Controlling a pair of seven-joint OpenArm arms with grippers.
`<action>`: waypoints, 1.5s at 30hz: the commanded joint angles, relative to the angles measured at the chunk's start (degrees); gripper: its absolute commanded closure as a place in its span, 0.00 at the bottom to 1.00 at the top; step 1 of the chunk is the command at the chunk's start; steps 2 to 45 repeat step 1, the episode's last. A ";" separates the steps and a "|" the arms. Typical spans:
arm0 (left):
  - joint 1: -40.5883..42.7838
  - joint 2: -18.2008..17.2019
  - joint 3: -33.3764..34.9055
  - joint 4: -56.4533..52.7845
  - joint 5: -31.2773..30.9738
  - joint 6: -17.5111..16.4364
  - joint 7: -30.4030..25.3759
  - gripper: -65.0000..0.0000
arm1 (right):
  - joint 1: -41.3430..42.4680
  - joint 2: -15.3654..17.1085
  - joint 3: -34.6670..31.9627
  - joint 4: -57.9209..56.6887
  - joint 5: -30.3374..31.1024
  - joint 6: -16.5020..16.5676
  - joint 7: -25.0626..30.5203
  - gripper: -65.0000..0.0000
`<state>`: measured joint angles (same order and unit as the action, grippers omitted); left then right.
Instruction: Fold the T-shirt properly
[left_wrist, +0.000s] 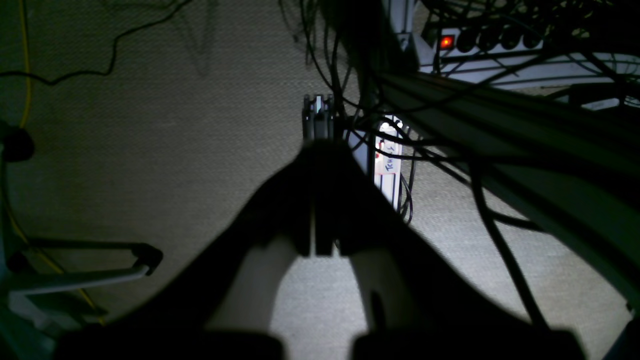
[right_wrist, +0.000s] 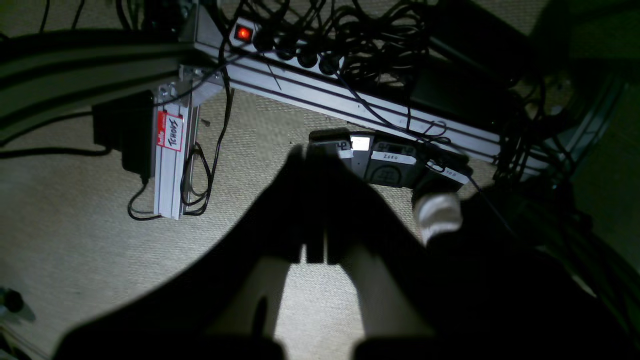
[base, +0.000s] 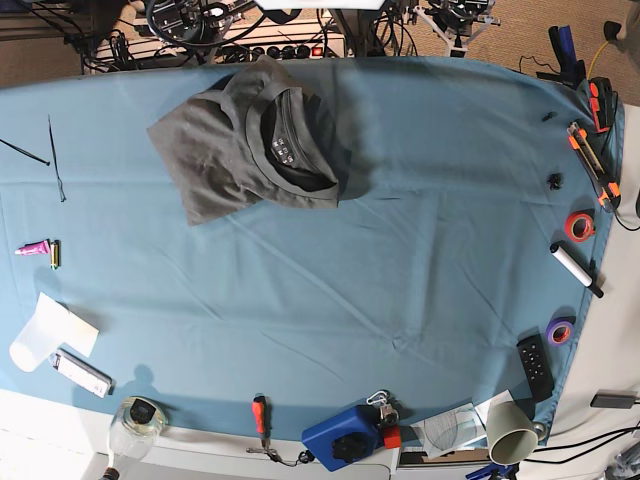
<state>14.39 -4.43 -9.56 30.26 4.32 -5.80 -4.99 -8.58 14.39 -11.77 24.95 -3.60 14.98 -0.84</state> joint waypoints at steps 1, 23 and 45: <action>0.37 -0.15 -0.07 0.24 0.00 -0.02 -0.39 1.00 | 0.02 0.70 0.04 0.13 0.17 0.20 0.17 1.00; 0.37 -0.15 -0.07 0.24 0.00 -0.02 -0.39 1.00 | 0.02 0.70 0.04 0.13 0.17 0.20 0.17 1.00; 0.37 -0.15 -0.07 0.24 0.00 -0.02 -0.39 1.00 | 0.02 0.70 0.04 0.13 0.17 0.20 0.17 1.00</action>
